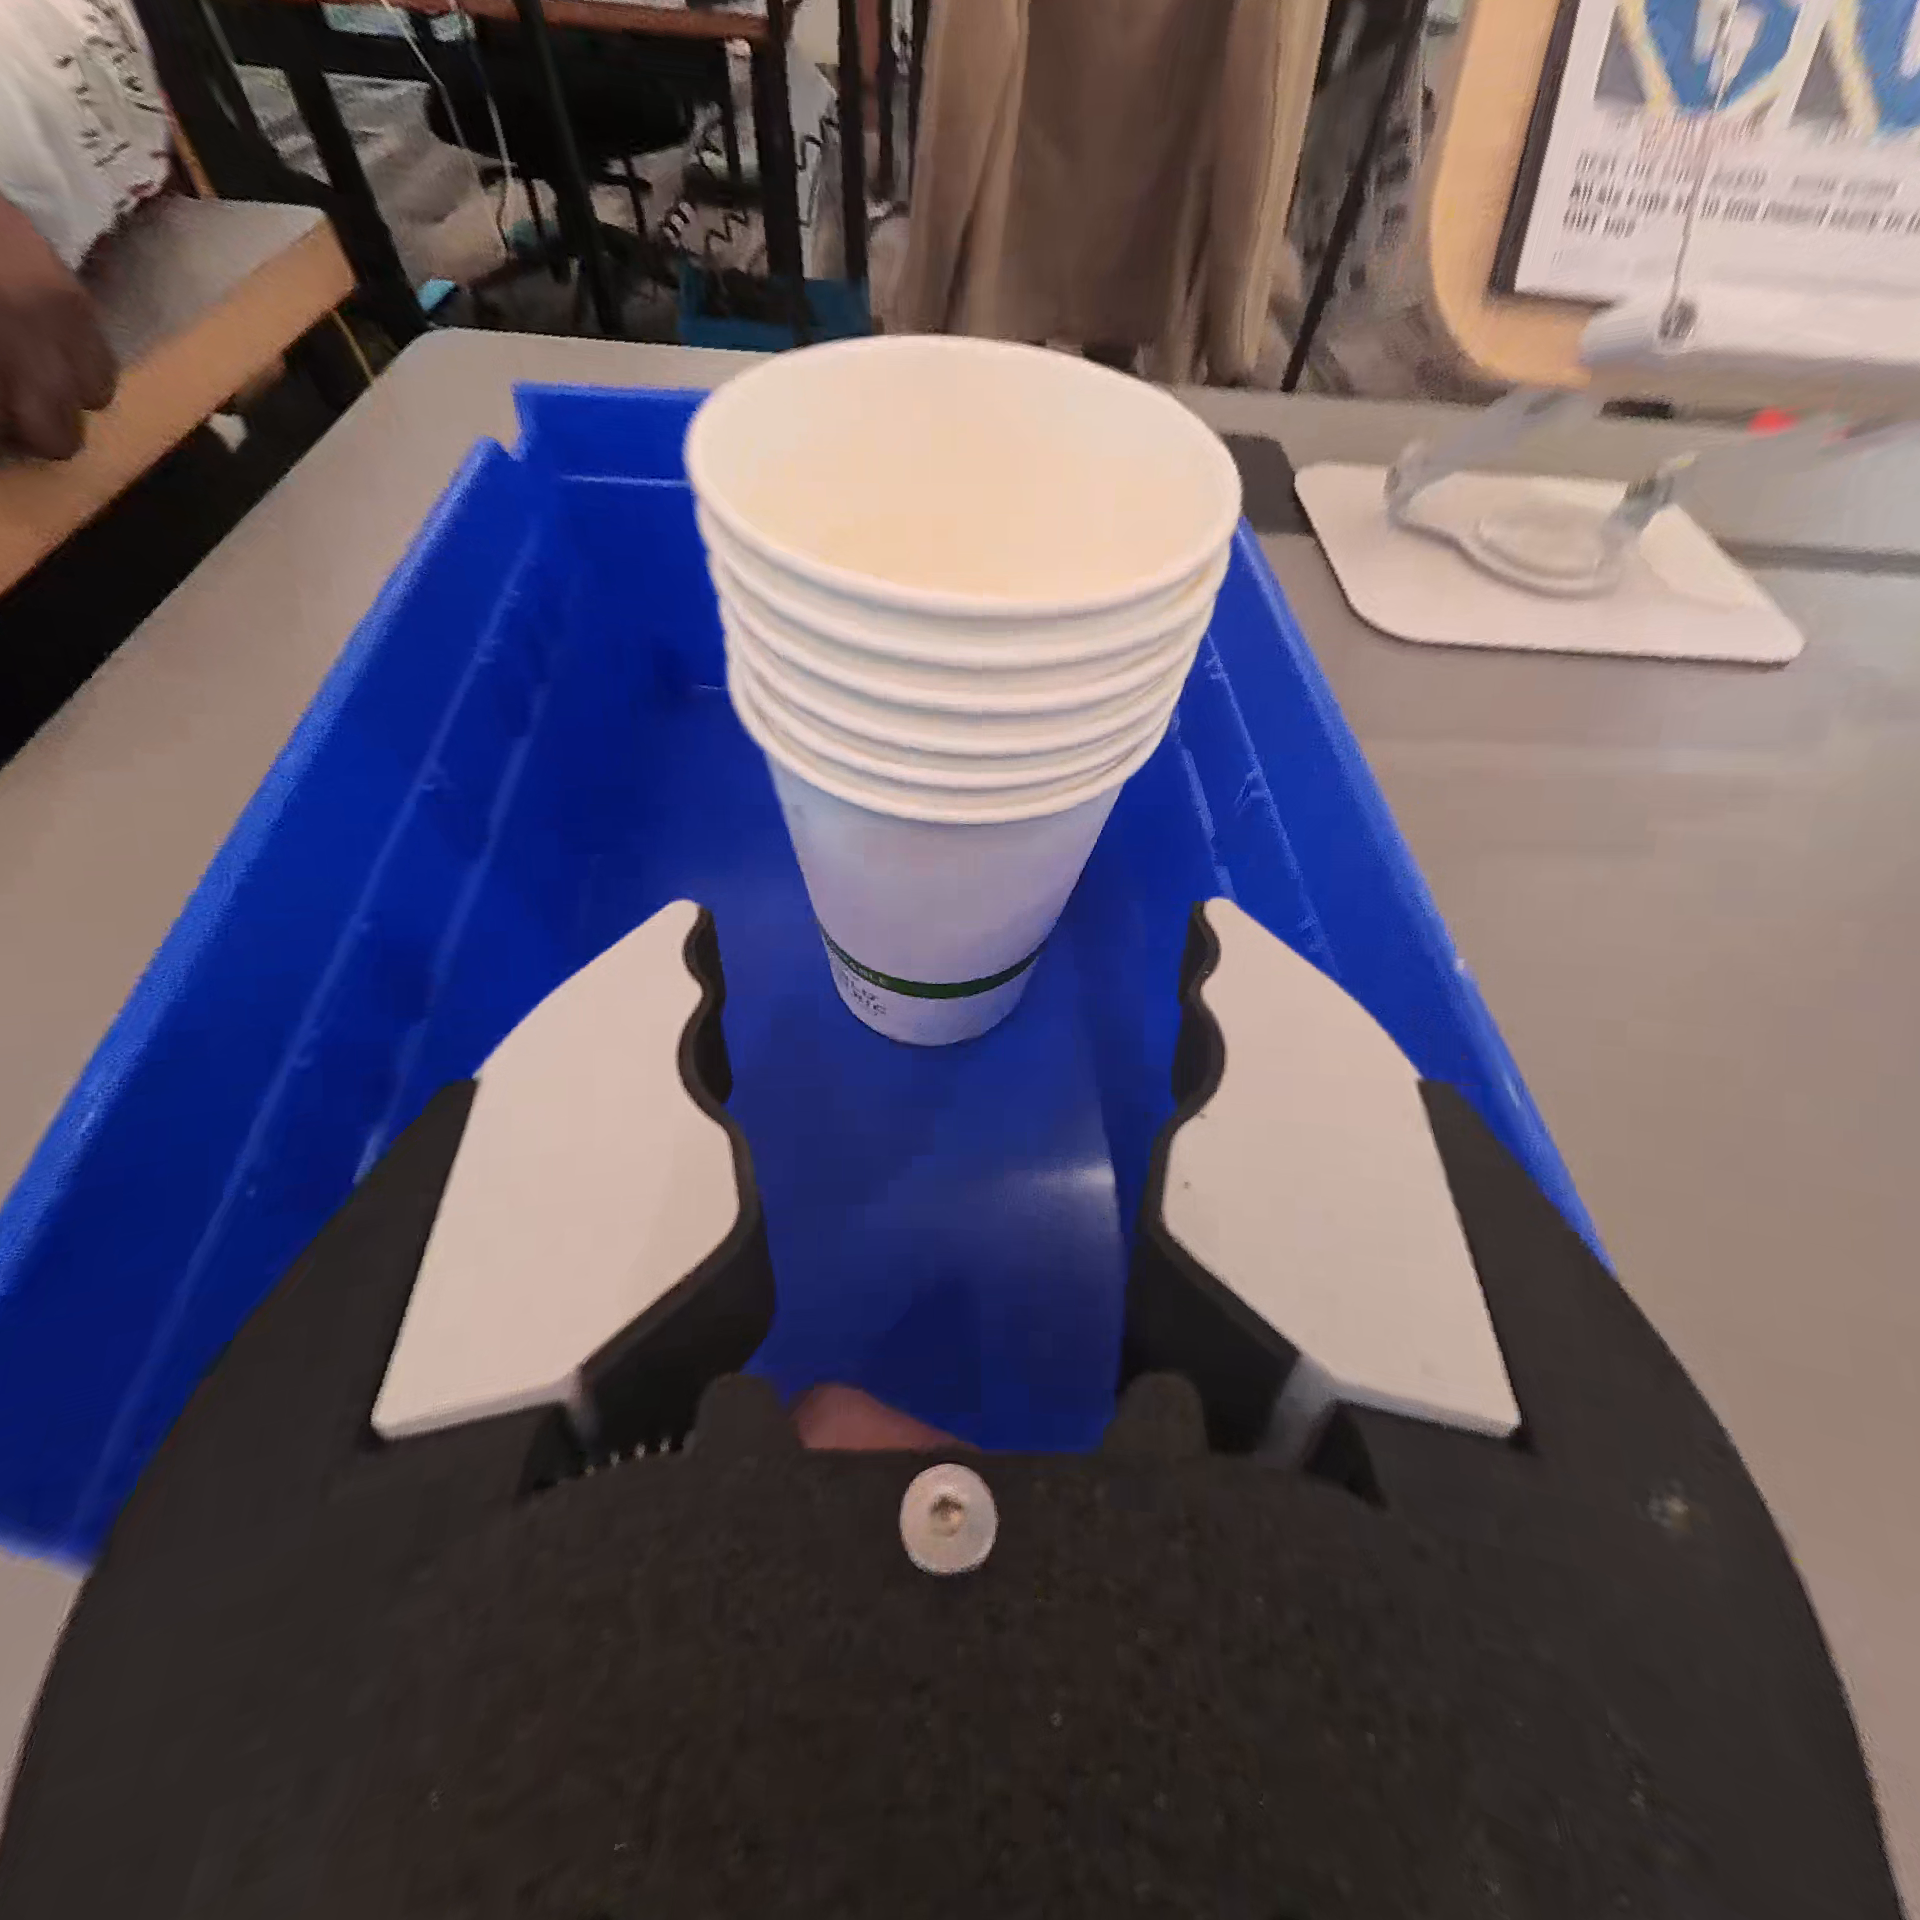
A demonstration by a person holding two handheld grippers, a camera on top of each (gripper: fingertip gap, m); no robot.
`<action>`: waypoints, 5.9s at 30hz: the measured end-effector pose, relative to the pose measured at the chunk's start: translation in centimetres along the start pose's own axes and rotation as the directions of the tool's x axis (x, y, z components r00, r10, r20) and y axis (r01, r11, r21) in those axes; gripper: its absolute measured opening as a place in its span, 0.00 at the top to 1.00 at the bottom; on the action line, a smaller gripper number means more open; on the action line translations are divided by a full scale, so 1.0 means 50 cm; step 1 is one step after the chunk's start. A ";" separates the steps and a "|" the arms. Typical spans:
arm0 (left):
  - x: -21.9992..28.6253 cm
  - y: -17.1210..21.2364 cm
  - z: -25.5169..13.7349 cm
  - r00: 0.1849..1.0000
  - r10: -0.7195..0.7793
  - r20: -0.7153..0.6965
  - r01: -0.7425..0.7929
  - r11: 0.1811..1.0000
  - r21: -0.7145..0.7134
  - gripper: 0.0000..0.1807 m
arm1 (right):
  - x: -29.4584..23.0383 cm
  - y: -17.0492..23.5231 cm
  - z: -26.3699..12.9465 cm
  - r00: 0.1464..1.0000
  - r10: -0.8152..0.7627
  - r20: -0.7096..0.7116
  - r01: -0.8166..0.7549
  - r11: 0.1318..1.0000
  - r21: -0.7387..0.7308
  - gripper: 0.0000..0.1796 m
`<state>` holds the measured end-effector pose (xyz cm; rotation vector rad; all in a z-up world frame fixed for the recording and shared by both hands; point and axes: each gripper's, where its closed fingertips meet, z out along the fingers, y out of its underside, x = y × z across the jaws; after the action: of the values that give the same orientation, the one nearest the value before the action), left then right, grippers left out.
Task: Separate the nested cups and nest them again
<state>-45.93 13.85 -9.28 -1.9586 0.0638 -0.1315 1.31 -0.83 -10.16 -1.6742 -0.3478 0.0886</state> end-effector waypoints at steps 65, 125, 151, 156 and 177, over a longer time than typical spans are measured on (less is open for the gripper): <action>0.628 0.033 -0.172 0.300 0.393 -0.869 -0.256 0.911 0.323 0.50 | -0.132 -0.211 -0.015 0.661 -0.203 0.722 0.213 0.974 0.078 0.78; 0.677 0.099 -0.173 0.235 0.466 -0.853 -0.346 0.860 0.374 0.50 | -0.043 -0.541 0.040 0.403 -0.405 0.821 0.825 0.549 -0.135 0.98; 0.648 0.088 -0.139 0.356 0.351 -0.866 -0.263 0.927 0.268 0.50 | 0.518 -0.023 0.269 0.881 -0.189 0.433 0.472 0.384 -0.793 0.98; 0.646 0.090 -0.134 0.367 0.371 -0.853 -0.275 0.919 0.282 0.50 | 0.523 0.007 0.280 0.892 -0.168 0.419 0.451 0.389 -0.804 0.98; 0.648 0.014 -0.191 0.327 0.320 -0.890 -0.013 0.943 0.334 0.51 | -0.203 -0.333 0.015 0.206 -0.179 0.962 0.688 0.725 -0.012 0.88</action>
<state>-14.95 1.35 -4.30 -1.3194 0.9881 -1.1005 -11.47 -1.39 4.59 -1.7235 -1.9244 0.5877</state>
